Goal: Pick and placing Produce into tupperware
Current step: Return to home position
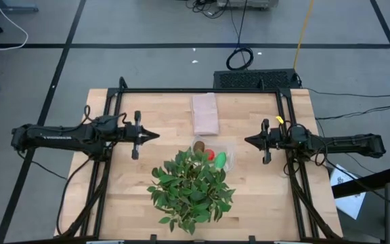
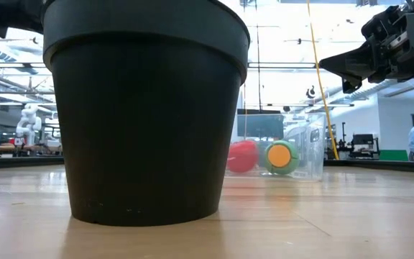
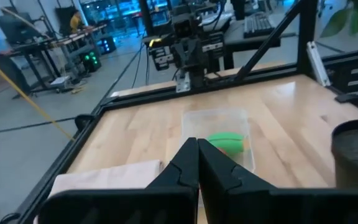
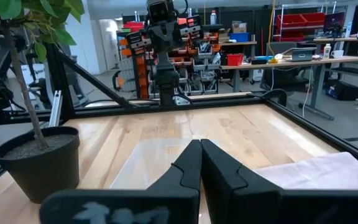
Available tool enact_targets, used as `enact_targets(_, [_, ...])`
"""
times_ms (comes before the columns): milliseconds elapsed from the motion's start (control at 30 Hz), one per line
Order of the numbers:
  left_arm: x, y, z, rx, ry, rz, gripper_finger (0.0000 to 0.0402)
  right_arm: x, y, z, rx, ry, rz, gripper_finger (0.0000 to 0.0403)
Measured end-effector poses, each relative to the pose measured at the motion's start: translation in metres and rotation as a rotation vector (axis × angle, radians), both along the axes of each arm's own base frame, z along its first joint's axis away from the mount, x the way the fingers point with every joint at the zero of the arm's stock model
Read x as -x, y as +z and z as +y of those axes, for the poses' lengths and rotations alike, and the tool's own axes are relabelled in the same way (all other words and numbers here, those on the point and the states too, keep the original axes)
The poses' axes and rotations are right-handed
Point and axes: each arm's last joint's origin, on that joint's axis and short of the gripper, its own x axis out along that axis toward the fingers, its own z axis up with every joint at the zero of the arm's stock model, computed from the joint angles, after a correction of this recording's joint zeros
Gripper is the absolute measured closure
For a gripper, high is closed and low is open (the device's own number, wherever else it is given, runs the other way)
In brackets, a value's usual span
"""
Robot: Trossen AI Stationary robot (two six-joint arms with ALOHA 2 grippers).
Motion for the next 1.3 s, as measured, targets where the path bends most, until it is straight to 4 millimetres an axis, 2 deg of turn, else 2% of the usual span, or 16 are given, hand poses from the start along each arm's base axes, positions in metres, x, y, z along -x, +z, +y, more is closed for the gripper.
enact_targets(467, [0.021,0.010,-0.004,0.013,-0.063,-0.074,0.0401,0.000,0.000,0.000,0.000,0.001,0.000,0.0403])
enact_targets(1000, [0.029,-0.029,-0.003,0.052,-0.026,-0.066,0.0401,0.000,0.000,0.000,0.000,0.001,0.001,0.0403])
enact_targets(1300, [0.037,-0.035,-0.006,0.082,-0.101,-0.097,0.0401,0.000,0.000,0.000,-0.004,0.001,0.001,0.0403])
